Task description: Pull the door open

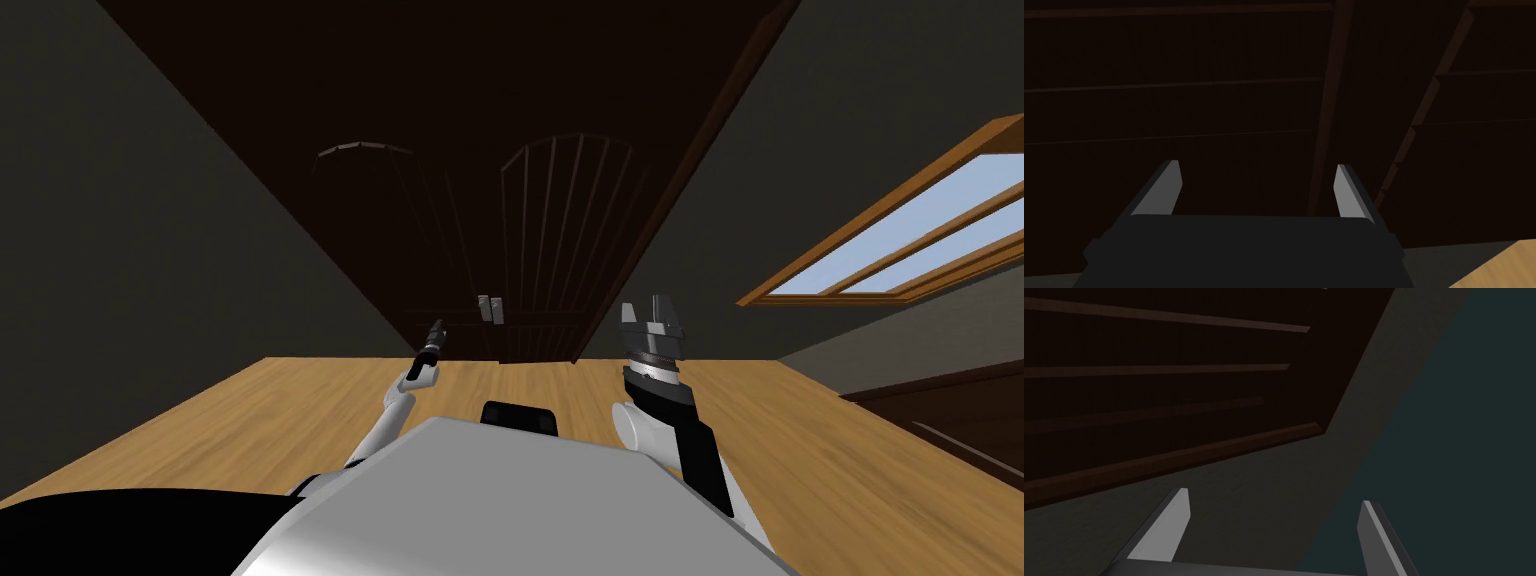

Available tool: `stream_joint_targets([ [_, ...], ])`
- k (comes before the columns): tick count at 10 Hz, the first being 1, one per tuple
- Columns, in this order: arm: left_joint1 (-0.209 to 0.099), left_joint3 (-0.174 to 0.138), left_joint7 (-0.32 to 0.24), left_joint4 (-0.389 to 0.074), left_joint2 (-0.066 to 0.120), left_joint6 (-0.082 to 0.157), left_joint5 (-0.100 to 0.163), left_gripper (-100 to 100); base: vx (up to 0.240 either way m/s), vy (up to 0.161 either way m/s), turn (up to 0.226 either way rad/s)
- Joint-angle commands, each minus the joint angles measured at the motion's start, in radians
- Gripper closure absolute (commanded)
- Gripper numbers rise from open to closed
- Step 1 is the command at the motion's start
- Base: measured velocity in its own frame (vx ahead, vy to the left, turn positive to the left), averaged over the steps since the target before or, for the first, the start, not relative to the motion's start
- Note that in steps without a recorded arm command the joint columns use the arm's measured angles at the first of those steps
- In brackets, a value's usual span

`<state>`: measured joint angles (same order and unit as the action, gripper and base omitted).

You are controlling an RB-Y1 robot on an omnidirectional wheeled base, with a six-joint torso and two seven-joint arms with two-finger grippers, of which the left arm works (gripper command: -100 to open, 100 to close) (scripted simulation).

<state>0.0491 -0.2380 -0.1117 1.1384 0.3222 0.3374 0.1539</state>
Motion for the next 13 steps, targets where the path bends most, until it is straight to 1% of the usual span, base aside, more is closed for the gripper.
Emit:
stream_joint_targets([
  [1, -0.009, 0.004, 0.001, -0.004, -0.005, 0.003, -0.001, -100, 0.178, 0.046, -0.046],
  [3, -0.026, 0.020, 0.002, -0.002, -0.019, 0.005, -0.004, -100, 0.178, 0.030, -0.092],
  [5, -0.050, 0.049, 0.003, 0.006, -0.043, 0.008, -0.009, -100, 0.201, -0.013, -0.149],
  [6, -0.068, 0.072, 0.003, 0.013, -0.061, 0.010, -0.013, -100, 0.219, -0.104, -0.252],
  [7, -0.073, 0.079, 0.003, 0.015, -0.067, 0.010, -0.014, -100, 0.190, -0.147, -0.185],
  [8, -0.074, 0.074, -0.002, -0.005, -0.054, 0.019, -0.012, -100, 0.075, -0.066, -0.019],
  [9, -0.074, 0.074, -0.002, -0.005, -0.054, 0.019, -0.012, 100, -0.005, 0.007, 0.022],
  [13, -0.074, 0.074, -0.002, -0.005, -0.054, 0.019, -0.012, 100, -0.019, 0.012, -0.011],
])
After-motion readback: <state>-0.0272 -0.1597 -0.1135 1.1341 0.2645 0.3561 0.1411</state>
